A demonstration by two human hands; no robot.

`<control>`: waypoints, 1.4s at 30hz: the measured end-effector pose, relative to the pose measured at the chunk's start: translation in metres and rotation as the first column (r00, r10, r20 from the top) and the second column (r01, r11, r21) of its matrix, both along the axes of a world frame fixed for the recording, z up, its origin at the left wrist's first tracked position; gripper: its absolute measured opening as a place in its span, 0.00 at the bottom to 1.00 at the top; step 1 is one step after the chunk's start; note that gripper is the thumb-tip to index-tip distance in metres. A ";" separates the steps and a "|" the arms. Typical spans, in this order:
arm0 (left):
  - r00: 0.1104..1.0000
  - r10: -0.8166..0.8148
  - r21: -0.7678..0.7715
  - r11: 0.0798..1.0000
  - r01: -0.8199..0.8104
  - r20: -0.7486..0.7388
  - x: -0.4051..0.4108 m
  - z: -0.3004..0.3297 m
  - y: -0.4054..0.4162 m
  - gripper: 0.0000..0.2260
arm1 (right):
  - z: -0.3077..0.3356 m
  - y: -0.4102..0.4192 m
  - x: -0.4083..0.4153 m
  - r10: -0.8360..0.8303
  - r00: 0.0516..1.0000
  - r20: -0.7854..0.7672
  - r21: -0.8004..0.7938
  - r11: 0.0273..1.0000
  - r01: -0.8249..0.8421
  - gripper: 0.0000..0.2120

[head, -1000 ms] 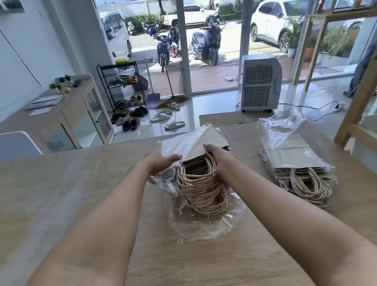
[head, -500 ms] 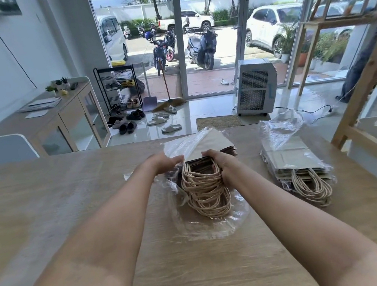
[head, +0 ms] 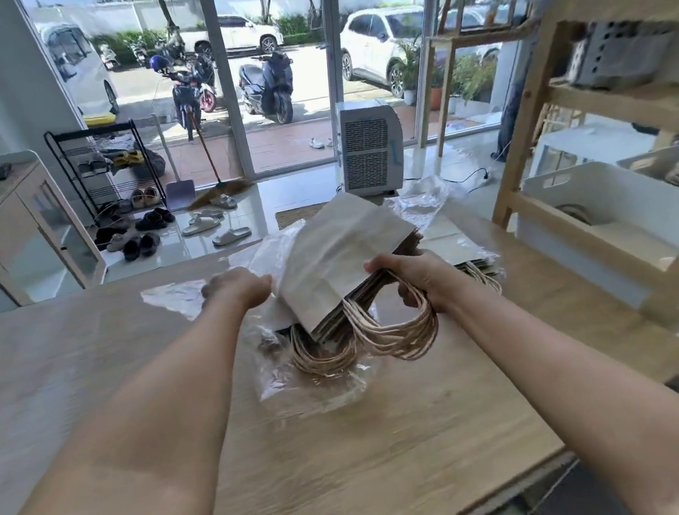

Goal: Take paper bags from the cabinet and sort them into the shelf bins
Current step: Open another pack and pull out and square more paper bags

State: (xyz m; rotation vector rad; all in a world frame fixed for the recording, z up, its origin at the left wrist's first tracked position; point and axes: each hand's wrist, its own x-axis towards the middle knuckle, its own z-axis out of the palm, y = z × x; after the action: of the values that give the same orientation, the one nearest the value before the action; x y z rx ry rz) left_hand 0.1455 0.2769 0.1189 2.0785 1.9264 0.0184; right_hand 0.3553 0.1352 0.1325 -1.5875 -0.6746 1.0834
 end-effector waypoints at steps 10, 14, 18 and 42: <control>0.907 -0.403 0.231 0.900 0.369 0.122 0.082 0.049 -0.057 0.50 | 0.039 -0.111 0.119 0.155 0.962 0.226 -0.030 0.988 -0.152 0.12; 0.808 -0.573 0.322 0.797 0.512 0.134 0.123 0.067 -0.097 0.57 | 0.047 -0.159 0.160 0.274 0.851 0.448 -0.122 0.962 -0.246 0.21; 0.719 -0.695 0.359 0.667 0.652 -0.013 0.175 0.088 -0.140 0.64 | 0.043 -0.200 0.191 0.382 0.750 0.540 -0.136 0.919 -0.370 0.26; 0.639 -0.719 0.244 0.591 0.769 -0.273 0.222 0.061 -0.211 0.40 | 0.015 -0.196 0.163 -0.146 0.981 0.125 0.318 0.943 0.099 0.42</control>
State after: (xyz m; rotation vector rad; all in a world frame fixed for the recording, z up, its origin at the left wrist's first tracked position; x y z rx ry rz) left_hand 0.3675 0.0662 0.1799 3.0585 0.9764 0.0123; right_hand 0.5179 -0.0609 0.1471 -1.4229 -0.7921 0.7315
